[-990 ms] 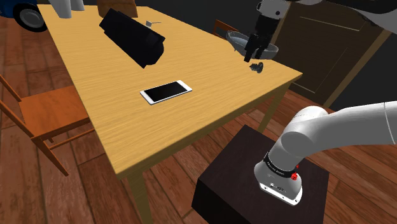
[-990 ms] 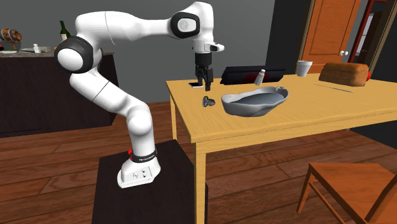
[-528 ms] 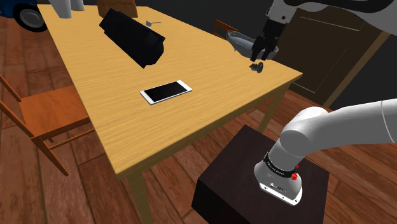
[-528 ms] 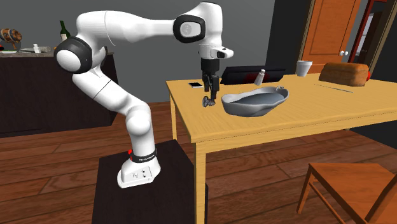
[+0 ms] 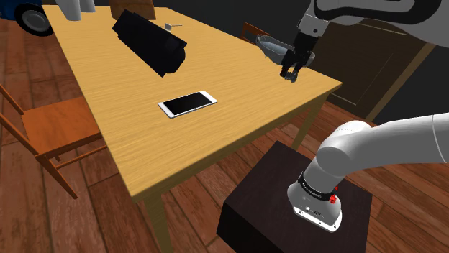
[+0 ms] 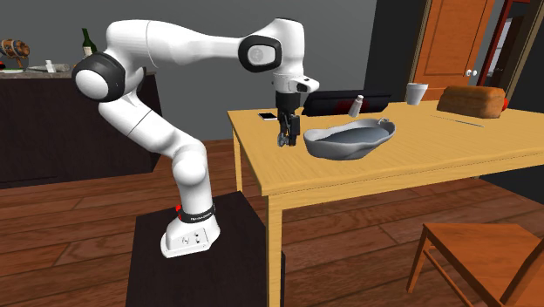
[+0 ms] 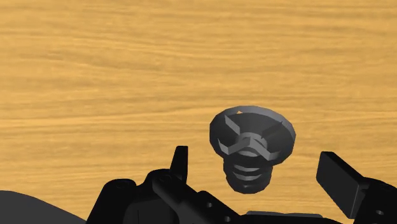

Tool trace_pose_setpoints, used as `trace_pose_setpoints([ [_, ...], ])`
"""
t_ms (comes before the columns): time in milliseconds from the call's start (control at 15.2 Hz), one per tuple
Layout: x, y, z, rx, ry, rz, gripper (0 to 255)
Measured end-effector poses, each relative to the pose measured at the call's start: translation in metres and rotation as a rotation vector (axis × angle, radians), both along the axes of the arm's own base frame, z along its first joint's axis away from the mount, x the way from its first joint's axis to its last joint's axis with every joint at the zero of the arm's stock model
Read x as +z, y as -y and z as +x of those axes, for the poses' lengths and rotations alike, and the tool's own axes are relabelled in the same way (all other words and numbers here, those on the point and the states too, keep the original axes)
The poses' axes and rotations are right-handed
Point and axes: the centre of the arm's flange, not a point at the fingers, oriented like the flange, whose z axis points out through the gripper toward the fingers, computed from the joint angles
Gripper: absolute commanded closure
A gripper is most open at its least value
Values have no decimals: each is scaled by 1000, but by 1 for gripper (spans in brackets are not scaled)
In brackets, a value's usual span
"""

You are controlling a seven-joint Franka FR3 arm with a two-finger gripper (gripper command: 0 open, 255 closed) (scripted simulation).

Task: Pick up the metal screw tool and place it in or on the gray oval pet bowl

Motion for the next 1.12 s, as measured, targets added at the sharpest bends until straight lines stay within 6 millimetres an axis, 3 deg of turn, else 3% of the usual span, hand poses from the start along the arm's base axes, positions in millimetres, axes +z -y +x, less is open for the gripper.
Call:
trace_pose_setpoints([
  [264, -1, 0, 0, 0, 0, 0, 0],
  [330, -1, 0, 0, 0, 0, 0, 255],
  [1122, 6, 0, 0, 0, 0, 0, 255],
])
